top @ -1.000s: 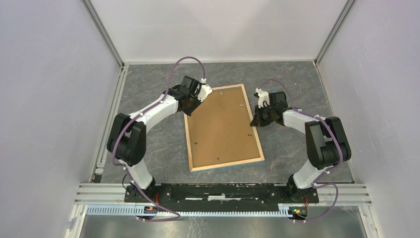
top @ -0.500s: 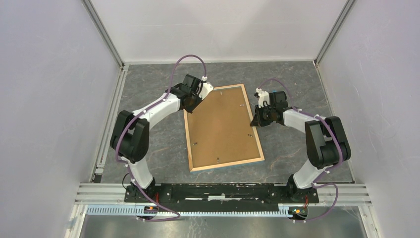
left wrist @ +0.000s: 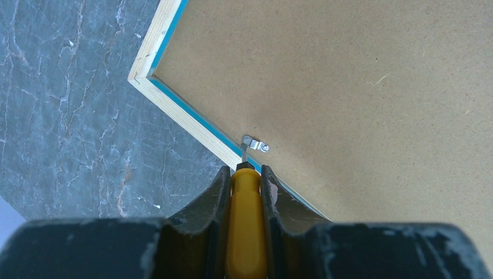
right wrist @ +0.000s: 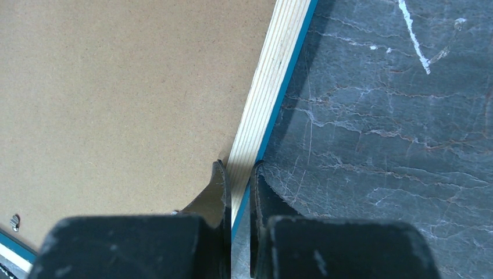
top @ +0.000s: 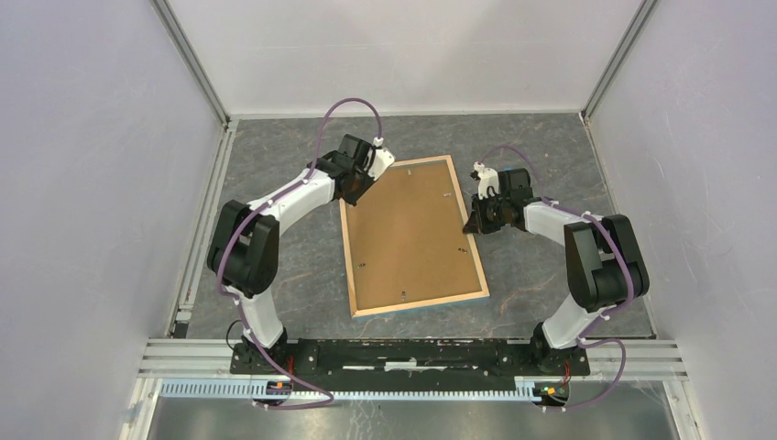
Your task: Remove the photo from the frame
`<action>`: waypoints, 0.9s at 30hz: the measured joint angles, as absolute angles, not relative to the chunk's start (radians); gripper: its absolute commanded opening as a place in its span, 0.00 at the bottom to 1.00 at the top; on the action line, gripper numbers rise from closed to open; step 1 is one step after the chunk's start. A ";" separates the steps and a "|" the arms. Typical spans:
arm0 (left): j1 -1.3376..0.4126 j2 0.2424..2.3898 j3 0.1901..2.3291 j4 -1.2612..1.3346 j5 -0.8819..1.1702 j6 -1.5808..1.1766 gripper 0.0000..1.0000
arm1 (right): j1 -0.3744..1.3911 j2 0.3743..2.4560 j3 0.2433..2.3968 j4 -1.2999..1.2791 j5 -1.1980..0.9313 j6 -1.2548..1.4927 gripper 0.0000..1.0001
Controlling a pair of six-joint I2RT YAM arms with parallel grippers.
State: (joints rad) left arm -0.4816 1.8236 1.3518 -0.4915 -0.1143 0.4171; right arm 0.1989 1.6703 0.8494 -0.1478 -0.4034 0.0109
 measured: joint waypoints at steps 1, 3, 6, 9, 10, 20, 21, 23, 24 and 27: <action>-0.480 1.823 1.352 -0.492 -0.111 0.417 0.02 | 0.198 1.671 0.850 -0.148 -0.404 0.011 0.00; -0.479 1.823 1.352 -0.492 -0.102 0.417 0.02 | 0.197 1.672 0.850 -0.148 -0.405 0.010 0.00; -0.476 1.822 1.352 -0.492 -0.086 0.416 0.02 | 0.195 1.675 0.852 -0.150 -0.410 0.010 0.00; -0.472 1.820 1.352 -0.490 -0.063 0.416 0.02 | 0.194 1.677 0.854 -0.153 -0.411 0.010 0.00; -0.471 1.820 1.352 -0.489 -0.058 0.416 0.02 | 0.194 1.677 0.855 -0.153 -0.412 0.010 0.00; -0.473 1.817 1.352 -0.474 0.007 0.407 0.02 | 0.194 1.677 0.855 -0.153 -0.419 0.010 0.00; -0.473 1.817 1.352 -0.474 0.012 0.407 0.02 | 0.194 1.677 0.855 -0.153 -0.419 0.010 0.00; -0.474 1.815 1.351 -0.474 0.021 0.407 0.02 | 0.194 1.677 0.855 -0.153 -0.419 0.010 0.00; -0.474 1.813 1.350 -0.475 0.030 0.406 0.02 | 0.194 1.677 0.855 -0.153 -0.419 0.010 0.00; -0.474 1.802 1.340 -0.477 0.057 0.398 0.02 | 0.193 1.677 0.855 -0.153 -0.422 0.010 0.00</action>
